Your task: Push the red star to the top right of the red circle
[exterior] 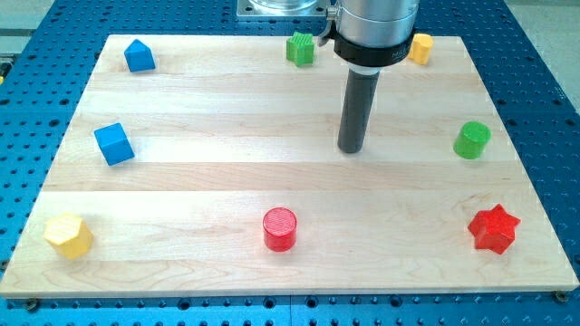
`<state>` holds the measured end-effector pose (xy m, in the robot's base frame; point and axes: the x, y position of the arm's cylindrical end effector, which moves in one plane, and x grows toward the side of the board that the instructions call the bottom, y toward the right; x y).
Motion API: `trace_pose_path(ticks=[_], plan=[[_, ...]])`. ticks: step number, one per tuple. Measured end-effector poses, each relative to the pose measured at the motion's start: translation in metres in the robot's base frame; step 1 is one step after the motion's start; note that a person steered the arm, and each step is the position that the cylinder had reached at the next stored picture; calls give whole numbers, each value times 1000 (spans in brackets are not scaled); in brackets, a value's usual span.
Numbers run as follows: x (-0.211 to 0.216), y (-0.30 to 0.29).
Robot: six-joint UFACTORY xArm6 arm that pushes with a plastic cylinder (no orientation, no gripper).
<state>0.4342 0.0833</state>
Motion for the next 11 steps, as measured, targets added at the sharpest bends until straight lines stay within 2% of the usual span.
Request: trace_pose_path(ticks=[2,3,4,5,6,7,8,9,10,11], plan=[[15,0],[36,8],[56,66],[60,161],[86,205],[125,201],[156,164],[160,103],[160,106],[160,160]])
